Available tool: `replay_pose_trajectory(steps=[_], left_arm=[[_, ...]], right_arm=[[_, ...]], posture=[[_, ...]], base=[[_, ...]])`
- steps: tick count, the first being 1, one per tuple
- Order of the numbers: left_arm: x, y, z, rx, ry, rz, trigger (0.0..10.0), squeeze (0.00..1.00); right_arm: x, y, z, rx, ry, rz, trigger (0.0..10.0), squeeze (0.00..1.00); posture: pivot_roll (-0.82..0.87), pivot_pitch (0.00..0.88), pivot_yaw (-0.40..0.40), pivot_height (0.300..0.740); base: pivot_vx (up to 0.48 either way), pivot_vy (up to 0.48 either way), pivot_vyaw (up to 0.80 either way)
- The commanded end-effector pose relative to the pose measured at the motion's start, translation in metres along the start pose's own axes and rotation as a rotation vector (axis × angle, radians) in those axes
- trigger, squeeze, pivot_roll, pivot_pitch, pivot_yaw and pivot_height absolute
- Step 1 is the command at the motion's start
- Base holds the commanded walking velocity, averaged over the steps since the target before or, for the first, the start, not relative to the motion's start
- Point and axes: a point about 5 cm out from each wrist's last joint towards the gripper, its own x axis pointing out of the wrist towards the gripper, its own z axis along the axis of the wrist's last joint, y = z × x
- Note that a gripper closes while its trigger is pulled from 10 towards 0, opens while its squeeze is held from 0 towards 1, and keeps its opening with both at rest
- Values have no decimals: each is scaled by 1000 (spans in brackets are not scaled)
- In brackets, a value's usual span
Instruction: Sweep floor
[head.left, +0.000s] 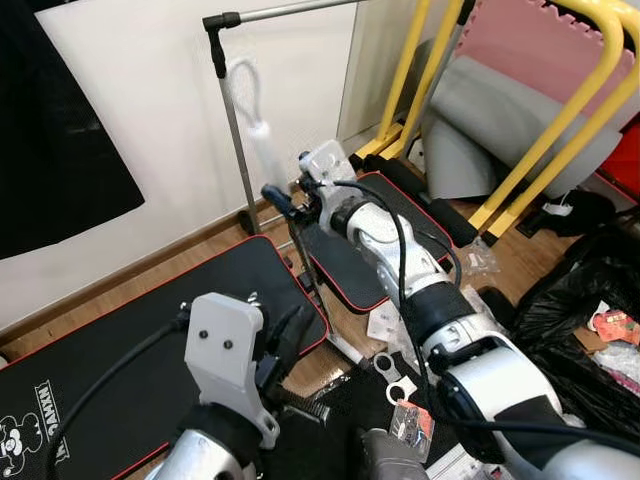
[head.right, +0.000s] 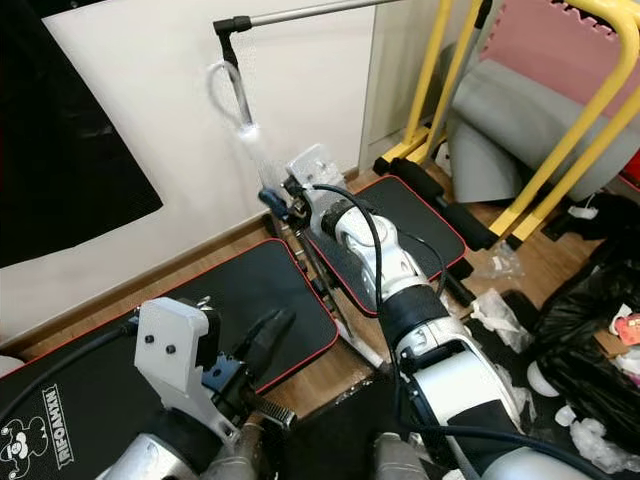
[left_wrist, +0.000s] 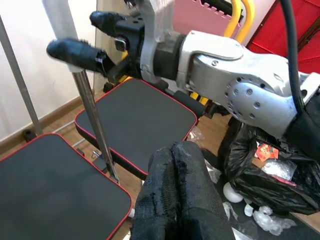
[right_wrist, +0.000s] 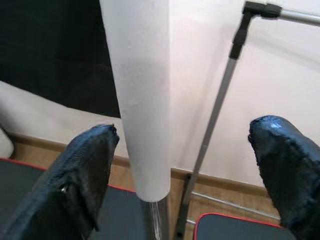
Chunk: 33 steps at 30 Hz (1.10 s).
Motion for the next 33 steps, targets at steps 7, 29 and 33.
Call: replay_pose_trajectory(steps=[7, 29, 33], left_arm=[[5, 7, -6, 0, 22, 33, 10000, 0], [25, 45, -23, 59, 45, 116, 10000, 0], [28, 44, -29, 22, 59, 117, 10000, 0]], right_arm=[[-36, -4, -19, 31, 59, 113, 10000, 1000], [-124, 27, -9, 246, 90, -52, 10000, 0], [-129, 25, -20, 169, 143, -130, 10000, 0]], posture=[[-8, 267, -73, 740], [-63, 77, -48, 740], [-65, 53, -52, 740]], base=[[0, 0, 0], [0, 0, -364], [0, 0, -800]])
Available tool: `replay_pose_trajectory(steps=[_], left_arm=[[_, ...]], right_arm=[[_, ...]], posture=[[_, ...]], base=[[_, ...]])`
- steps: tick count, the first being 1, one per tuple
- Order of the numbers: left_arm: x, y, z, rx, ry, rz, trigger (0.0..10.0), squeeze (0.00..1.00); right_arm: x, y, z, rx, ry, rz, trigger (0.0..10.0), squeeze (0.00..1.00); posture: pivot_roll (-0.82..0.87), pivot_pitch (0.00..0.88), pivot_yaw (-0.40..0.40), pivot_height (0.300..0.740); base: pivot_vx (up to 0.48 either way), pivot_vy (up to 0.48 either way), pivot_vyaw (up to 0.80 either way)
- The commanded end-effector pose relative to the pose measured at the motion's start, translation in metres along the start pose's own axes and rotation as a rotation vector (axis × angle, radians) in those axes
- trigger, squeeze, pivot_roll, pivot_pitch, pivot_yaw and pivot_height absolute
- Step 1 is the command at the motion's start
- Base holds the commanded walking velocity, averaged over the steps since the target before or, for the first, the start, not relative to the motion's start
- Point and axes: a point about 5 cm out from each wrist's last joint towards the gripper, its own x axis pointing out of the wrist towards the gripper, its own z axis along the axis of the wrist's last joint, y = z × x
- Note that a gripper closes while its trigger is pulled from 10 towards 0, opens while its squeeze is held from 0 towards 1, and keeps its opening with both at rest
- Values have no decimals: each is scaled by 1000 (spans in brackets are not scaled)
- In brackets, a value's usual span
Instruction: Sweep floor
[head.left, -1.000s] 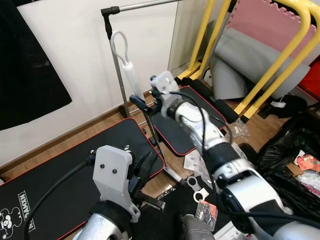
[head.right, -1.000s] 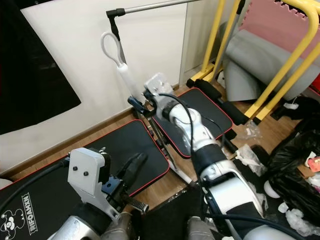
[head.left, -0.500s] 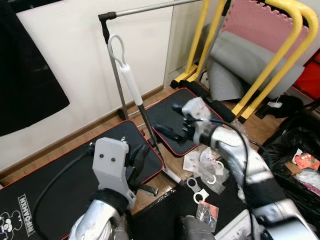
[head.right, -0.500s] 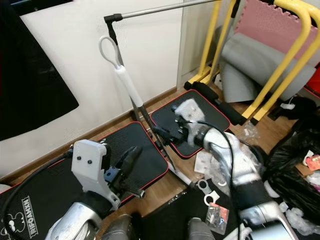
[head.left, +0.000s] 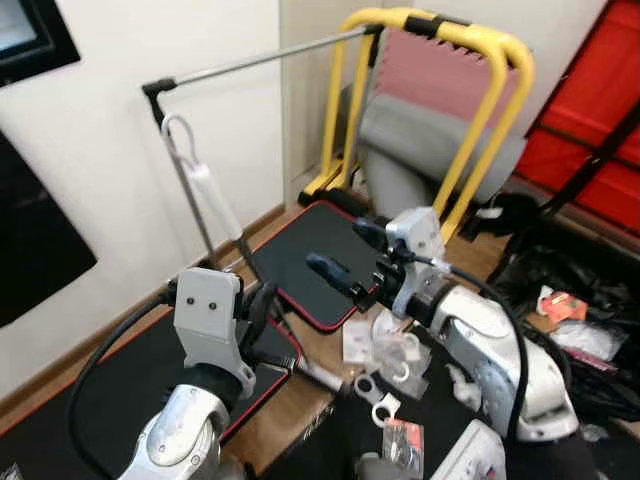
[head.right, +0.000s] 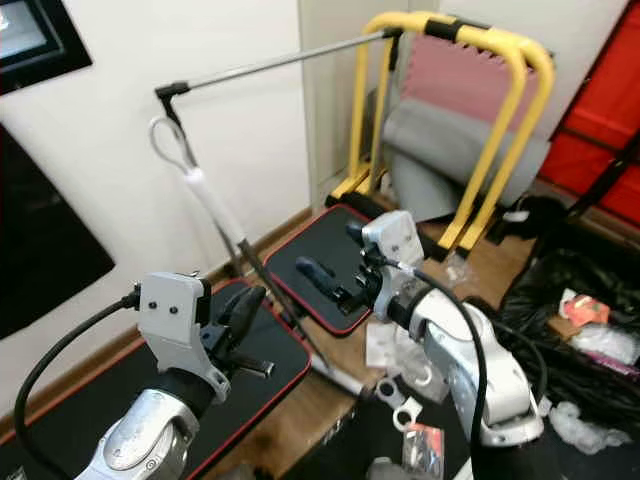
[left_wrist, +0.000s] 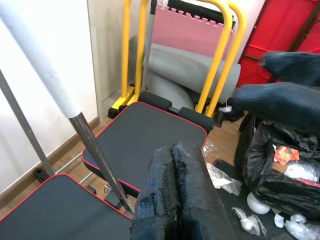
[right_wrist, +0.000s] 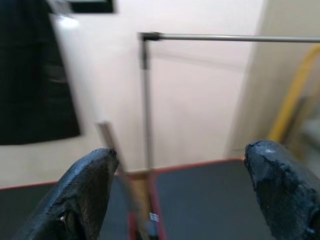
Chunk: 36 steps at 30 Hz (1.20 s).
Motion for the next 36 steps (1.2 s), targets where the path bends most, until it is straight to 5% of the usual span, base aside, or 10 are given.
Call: replay_pose_trajectory(steps=[1, 9, 15, 36], left_arm=[[0, -5, -5, -29, 14, -59, 10000, 0], [0, -10, -19, -32, 49, -71, 10000, 0], [8, 11, -22, 101, 13, 6, 10000, 0], [17, 31, -24, 82, -51, 121, 10000, 0]], right_arm=[[-2, 1, -7, -28, 24, -23, 10000, 0], [-10, 10, -16, -17, 27, -35, 10000, 0], [-15, -17, -32, -28, 78, -171, 10000, 0], [-6, -20, -41, -68, 99, -167, 10000, 0]], posture=[[-65, 53, -52, 740], [-71, 13, -39, 740], [-74, 0, -37, 740], [-85, 0, -56, 740]], base=[[0, 0, -800], [0, 0, -800], [0, 0, -800], [0, 0, -800]])
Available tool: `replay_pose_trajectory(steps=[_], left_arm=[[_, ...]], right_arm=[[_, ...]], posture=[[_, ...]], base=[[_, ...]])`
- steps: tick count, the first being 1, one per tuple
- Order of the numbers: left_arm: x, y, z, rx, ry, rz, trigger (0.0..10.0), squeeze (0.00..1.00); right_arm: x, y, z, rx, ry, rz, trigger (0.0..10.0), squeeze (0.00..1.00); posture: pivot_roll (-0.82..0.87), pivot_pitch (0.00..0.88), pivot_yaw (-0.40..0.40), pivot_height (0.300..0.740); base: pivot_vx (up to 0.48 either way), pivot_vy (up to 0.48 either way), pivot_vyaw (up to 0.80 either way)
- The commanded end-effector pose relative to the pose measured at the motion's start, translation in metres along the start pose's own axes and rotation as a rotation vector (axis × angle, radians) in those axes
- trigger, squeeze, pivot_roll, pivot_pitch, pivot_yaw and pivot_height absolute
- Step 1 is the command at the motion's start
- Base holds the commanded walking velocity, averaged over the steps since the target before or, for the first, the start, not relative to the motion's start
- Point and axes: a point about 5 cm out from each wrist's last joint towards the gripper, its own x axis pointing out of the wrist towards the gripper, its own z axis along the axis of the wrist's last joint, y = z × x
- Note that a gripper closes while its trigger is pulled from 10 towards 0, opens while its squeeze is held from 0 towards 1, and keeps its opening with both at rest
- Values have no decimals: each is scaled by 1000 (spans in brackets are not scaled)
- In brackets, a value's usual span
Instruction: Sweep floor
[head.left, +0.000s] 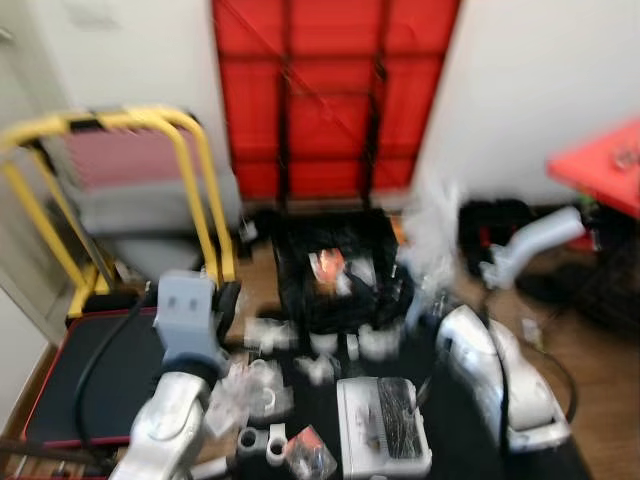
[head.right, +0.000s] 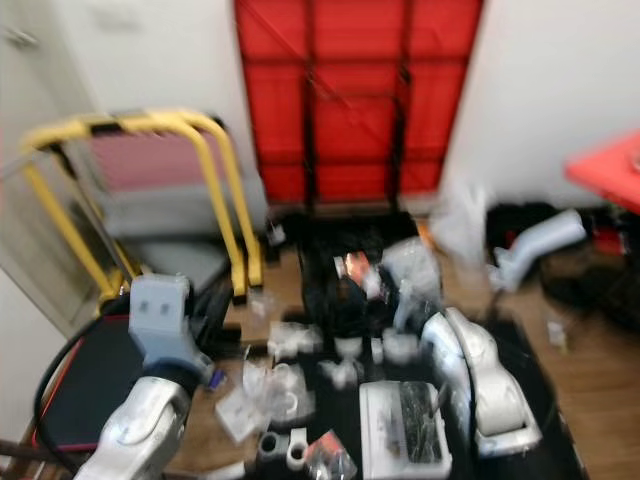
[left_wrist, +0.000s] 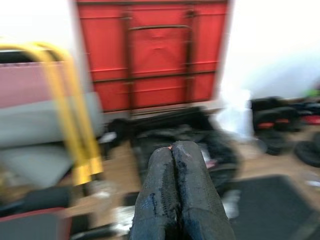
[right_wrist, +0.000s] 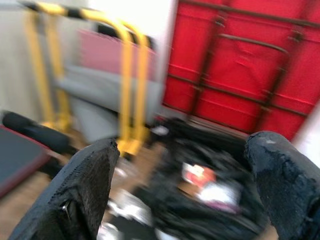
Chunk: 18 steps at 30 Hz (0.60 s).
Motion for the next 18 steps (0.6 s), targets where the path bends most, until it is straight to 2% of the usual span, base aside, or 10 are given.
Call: replay_pose_trajectory(steps=[1, 6, 10, 18], left_arm=[[-1, 4, -2, 15, -1, 8, 10000, 0], [-2, 3, -2, 12, -3, 11, 10000, 0], [-1, 3, -1, 15, -1, 11, 10000, 0], [3, 4, 3, 23, -16, 23, 10000, 0]], right_arm=[[2, 5, 2, -13, -14, 21, 10000, 0], [3, 6, 4, -14, -18, 33, 10000, 0], [5, 6, 7, -21, -31, 41, 10000, 0], [11, 9, 12, -20, -51, 64, 10000, 0]], posture=[[-85, 0, -56, 740], [-86, 0, -57, 740], [-87, 0, -55, 740], [-82, 0, -57, 740]], base=[[0, 0, -800], [0, 0, -688], [0, 0, 0], [0, -375, 0]])
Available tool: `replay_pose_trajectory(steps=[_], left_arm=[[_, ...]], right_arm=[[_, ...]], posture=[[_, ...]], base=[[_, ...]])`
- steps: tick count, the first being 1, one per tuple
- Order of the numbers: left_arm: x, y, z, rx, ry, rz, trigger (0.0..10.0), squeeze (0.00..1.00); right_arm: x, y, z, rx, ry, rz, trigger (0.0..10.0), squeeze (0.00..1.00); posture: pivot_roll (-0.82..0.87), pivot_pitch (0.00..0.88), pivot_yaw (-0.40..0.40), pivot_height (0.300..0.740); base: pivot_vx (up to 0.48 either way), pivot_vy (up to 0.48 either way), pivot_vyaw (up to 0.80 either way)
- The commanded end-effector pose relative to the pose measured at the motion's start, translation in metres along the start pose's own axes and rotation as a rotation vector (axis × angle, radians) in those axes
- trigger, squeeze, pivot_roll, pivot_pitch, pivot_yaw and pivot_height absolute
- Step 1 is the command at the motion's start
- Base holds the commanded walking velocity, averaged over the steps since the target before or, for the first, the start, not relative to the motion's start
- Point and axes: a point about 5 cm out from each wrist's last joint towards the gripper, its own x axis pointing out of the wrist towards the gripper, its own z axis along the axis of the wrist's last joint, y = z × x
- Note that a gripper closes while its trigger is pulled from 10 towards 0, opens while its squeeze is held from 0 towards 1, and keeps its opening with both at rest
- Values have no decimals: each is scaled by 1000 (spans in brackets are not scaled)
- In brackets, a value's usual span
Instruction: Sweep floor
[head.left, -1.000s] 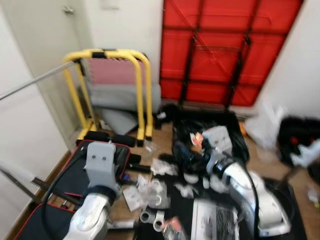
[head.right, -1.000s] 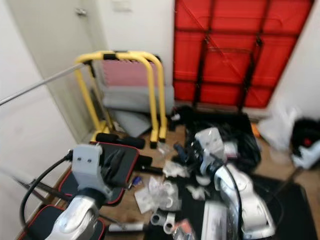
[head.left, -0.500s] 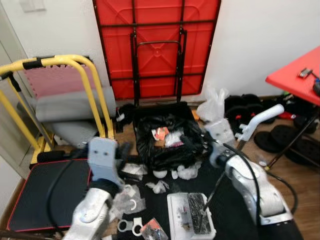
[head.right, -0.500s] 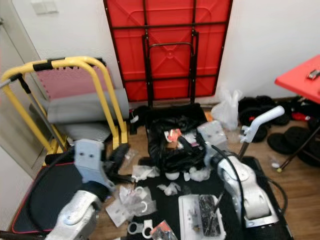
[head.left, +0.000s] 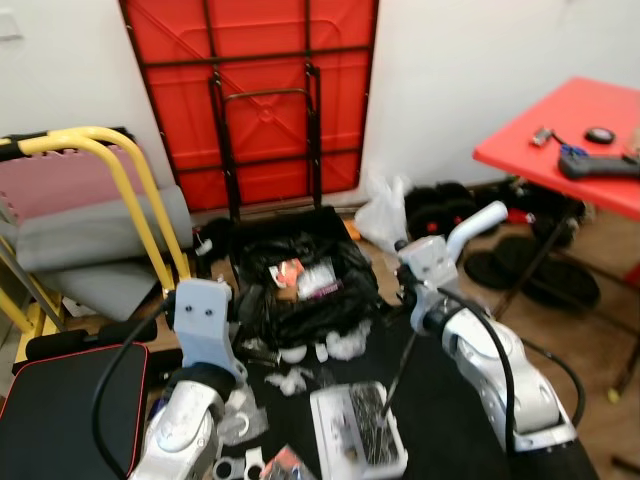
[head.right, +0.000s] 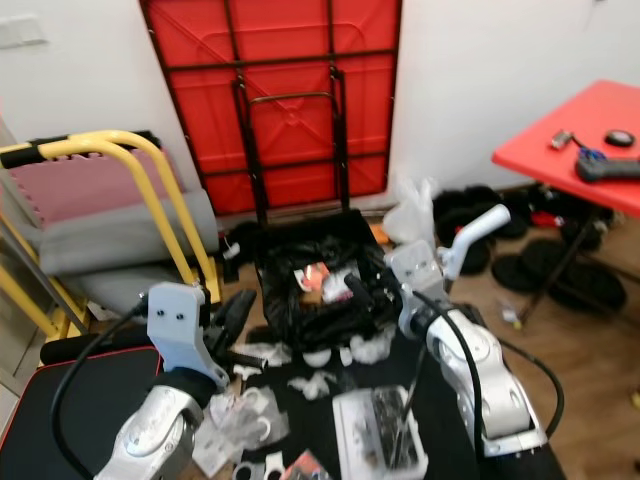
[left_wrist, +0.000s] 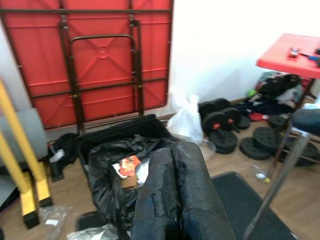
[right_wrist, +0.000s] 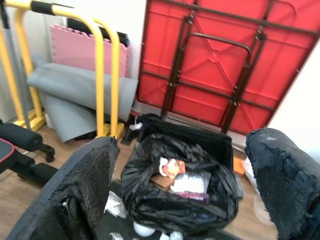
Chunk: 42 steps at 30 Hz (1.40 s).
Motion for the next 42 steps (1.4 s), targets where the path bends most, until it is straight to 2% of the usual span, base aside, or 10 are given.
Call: replay_pose_trajectory(steps=[1, 10, 20, 24, 32, 33, 38, 42], left_arm=[[3, 0, 1, 11, 2, 7, 10000, 0], [8, 2, 4, 8, -14, 15, 10000, 0], [13, 3, 10, -26, -36, 14, 10000, 0], [13, 4, 11, -32, -36, 18, 10000, 0], [12, -3, 3, -24, -2, -14, 10000, 0], [13, -11, 2, -36, 2, -53, 10000, 0], [16, -14, 3, -56, -7, -72, 10000, 0], [22, -15, 4, -36, -11, -95, 10000, 0]], right_arm=[[0, -1, -3, 6, 5, 2, 10000, 0], [0, -3, -4, 13, 9, -4, 10000, 0], [0, -7, -7, 3, 21, -30, 10000, 0], [-1, -12, -8, 23, 29, -45, 10000, 0], [-2, -18, -9, 25, 40, -59, 10000, 0], [-4, -26, -5, 4, 27, -92, 10000, 0], [-4, -33, -2, -8, 20, -120, 10000, 0], [0, -41, 2, -22, 4, -162, 10000, 0]], posture=[[-82, 0, -57, 740], [-89, 0, -53, 740], [-89, 0, -50, 740], [-77, 0, -53, 740], [-93, 0, -62, 740], [-101, 0, -60, 740], [-111, 0, -57, 740], [-114, 0, -51, 740]], base=[[0, -371, 0], [0, -360, 0], [0, 0, 0], [0, 0, 800], [0, 0, 800], [0, 0, 800], [0, 0, 800], [0, 0, 600]])
